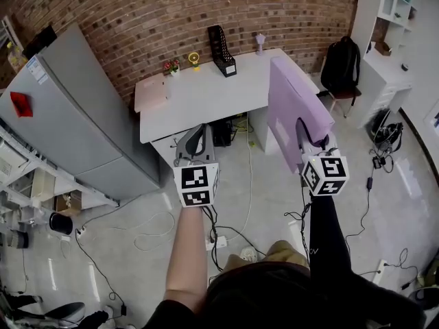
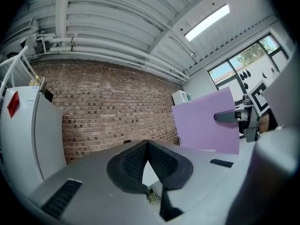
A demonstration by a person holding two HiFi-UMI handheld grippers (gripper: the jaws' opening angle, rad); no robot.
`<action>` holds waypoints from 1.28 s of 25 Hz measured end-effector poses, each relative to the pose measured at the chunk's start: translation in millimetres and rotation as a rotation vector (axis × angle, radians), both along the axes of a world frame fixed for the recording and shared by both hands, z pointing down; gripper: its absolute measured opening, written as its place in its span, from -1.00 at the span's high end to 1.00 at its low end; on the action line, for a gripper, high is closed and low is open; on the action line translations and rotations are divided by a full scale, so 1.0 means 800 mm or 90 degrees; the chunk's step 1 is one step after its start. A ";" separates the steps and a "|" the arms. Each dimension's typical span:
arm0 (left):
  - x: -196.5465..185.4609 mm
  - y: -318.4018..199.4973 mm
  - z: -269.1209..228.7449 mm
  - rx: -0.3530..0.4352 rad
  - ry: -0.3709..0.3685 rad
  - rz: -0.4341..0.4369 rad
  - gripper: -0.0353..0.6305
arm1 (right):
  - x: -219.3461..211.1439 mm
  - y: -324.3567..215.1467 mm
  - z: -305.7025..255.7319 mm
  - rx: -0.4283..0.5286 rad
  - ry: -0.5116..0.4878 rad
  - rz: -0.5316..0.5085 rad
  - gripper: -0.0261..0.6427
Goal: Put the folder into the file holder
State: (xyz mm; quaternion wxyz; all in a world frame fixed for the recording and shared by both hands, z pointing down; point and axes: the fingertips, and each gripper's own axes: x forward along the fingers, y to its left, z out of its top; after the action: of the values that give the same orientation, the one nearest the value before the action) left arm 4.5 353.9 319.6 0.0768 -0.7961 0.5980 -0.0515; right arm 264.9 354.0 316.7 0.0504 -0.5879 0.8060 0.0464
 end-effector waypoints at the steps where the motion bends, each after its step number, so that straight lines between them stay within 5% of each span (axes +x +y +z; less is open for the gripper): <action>1: -0.002 0.001 0.001 0.000 0.001 0.001 0.87 | -0.001 0.002 0.000 0.002 -0.002 0.001 0.58; 16: -0.025 -0.046 0.013 -0.001 0.004 -0.004 0.87 | -0.015 -0.043 -0.002 0.018 -0.014 0.007 0.57; 32: -0.015 -0.257 0.018 -0.013 -0.003 0.004 0.87 | -0.018 -0.263 0.001 0.015 -0.012 -0.013 0.56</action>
State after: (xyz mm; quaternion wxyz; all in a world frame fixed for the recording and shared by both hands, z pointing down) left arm -7.7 148.7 333.7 0.0703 -0.7985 0.5949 -0.0592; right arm 250.4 143.6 317.7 0.0656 -0.5798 0.8106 0.0501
